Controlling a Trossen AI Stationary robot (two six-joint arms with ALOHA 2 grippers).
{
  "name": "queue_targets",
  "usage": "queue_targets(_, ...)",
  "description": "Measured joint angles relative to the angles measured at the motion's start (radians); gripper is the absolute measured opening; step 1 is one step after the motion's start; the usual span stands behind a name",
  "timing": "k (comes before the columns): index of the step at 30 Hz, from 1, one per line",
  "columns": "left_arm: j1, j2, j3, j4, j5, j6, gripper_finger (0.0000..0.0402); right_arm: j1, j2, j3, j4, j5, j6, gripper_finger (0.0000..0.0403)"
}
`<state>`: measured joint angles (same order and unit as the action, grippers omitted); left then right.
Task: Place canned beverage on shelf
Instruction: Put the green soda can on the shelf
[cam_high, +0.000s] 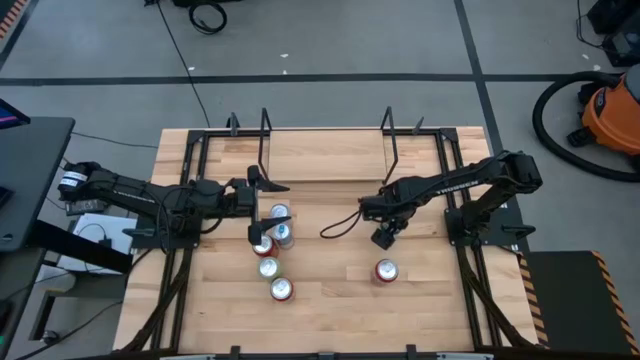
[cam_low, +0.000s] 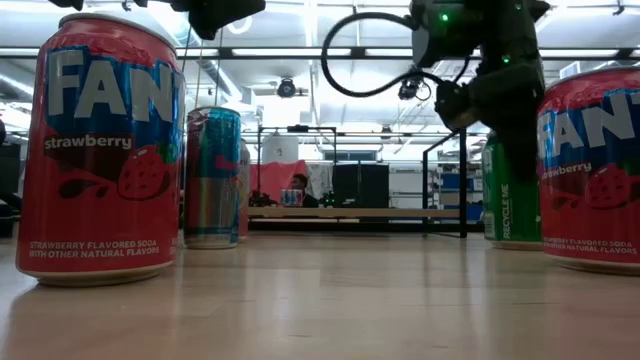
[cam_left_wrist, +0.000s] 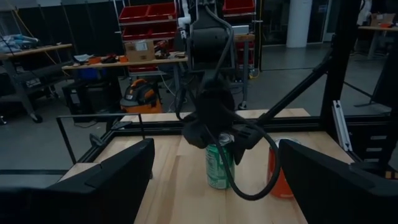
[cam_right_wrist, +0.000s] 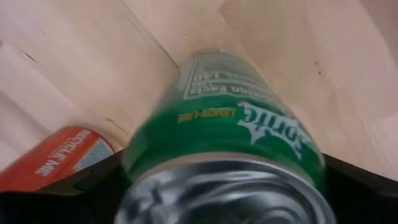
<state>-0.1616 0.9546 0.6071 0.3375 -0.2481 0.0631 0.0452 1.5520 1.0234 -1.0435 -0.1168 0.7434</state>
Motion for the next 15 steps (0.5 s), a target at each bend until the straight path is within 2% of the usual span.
queue_targets(5,0.0,0.0,0.0,0.003,0.0,0.0,0.0354,0.0,0.0,-0.012,0.014,0.002,-0.014,0.0368)
queue_targets(15,0.0,0.0,0.0,0.009,0.0,0.0,0.0354,0.0,-0.001,-0.012,0.034,0.037,-0.014,0.032)
